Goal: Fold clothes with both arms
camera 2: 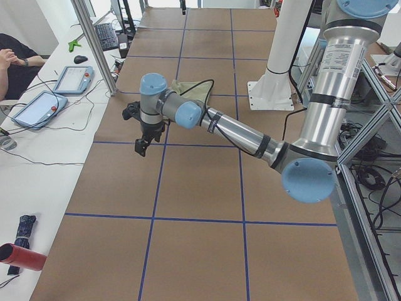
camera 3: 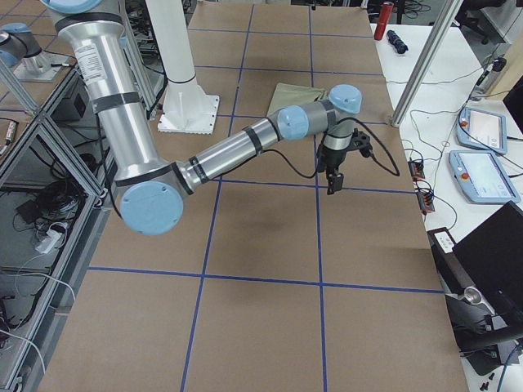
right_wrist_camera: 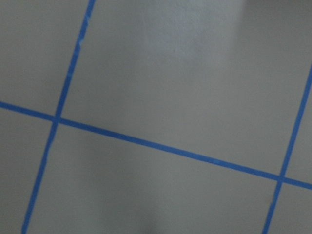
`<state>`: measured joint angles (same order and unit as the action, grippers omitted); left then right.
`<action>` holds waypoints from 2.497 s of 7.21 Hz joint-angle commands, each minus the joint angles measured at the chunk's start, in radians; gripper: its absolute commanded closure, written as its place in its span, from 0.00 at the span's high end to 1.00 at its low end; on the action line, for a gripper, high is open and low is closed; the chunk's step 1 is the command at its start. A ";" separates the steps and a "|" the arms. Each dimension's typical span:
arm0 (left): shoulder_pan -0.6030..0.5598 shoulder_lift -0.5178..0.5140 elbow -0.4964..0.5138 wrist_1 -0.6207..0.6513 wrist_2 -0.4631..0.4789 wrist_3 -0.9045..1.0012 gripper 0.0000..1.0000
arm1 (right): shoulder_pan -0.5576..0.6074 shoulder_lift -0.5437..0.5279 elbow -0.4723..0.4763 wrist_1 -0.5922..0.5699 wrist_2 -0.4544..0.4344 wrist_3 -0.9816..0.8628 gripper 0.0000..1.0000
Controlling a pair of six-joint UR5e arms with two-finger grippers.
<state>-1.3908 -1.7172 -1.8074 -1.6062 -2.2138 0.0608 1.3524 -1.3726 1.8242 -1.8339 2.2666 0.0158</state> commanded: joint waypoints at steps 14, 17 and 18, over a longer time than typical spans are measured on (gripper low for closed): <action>-0.165 0.335 -0.036 0.002 -0.159 0.073 1.00 | 0.205 -0.465 0.113 0.145 0.037 -0.163 1.00; -0.166 0.337 -0.044 0.000 -0.155 0.073 1.00 | 0.209 -0.465 0.115 0.145 0.037 -0.165 1.00; -0.171 0.337 -0.046 0.000 -0.155 0.073 1.00 | 0.211 -0.465 0.113 0.145 0.037 -0.165 1.00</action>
<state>-1.5579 -1.3813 -1.8515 -1.6060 -2.3692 0.1334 1.5611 -1.8378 1.9387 -1.6889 2.3040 -0.1482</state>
